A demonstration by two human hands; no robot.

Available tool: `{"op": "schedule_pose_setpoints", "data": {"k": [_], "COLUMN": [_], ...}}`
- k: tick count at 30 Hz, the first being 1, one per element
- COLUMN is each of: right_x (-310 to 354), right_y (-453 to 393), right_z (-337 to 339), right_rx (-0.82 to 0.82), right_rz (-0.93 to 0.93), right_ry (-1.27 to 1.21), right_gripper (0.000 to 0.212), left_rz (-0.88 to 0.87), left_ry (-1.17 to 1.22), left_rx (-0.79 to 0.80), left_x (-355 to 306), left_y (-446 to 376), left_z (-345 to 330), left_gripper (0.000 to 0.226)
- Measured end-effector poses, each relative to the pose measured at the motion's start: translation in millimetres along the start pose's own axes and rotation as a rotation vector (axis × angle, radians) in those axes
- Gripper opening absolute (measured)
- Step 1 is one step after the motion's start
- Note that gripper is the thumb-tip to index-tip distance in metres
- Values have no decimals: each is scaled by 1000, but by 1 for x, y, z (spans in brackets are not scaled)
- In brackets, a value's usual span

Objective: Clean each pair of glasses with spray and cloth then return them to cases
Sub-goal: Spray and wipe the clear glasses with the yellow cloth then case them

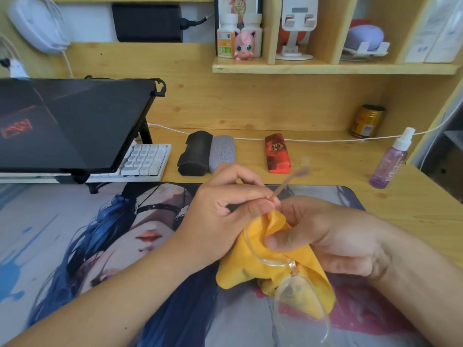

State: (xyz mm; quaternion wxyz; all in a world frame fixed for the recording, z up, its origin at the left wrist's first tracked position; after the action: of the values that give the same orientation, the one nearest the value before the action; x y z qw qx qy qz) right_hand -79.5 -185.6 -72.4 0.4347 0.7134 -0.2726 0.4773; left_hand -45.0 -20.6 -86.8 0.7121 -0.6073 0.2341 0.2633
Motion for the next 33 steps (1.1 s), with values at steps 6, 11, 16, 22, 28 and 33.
{"op": "schedule_pose_setpoints", "data": {"k": [6, 11, 16, 22, 28, 33], "right_x": [-6, -4, -5, -5, -3, 1], "right_y": [-7, -8, -9, -11, -15, -8], "right_z": [-6, -11, -10, -14, -7, -4], "right_rx": [-134, -174, -251, -378, -557, -640], "right_rz": [24, 83, 154, 291, 405, 440], "right_ry": [21, -13, -119, -175, -57, -13], "right_gripper": [32, 21, 7, 22, 41, 33], "left_rz": [-30, 64, 272, 334, 280, 183], "left_ry": [-24, 28, 145, 244, 260, 150], "left_rx": [27, -1, -43, -140, -198, -208], "left_x": [4, 5, 7, 13, 14, 12], "left_y": [4, 5, 1, -2, -2, -3], "left_z": [-9, -10, -8, -4, -1, 5], "left_gripper": [16, 14, 10, 11, 15, 14]}}
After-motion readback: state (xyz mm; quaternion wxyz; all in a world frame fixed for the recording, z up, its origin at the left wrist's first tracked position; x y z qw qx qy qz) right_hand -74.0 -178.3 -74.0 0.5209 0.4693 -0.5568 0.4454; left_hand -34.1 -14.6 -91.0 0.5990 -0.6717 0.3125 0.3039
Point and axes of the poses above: each hand's wrist, its own y-axis away from the middle knuckle, its own z-axis out of the back of the hand, x = y × z, the point moved 2 cm from there along -y, towards the middle knuckle, and after that the axes turned 14 degrees about -x, right-handed, at the moved point
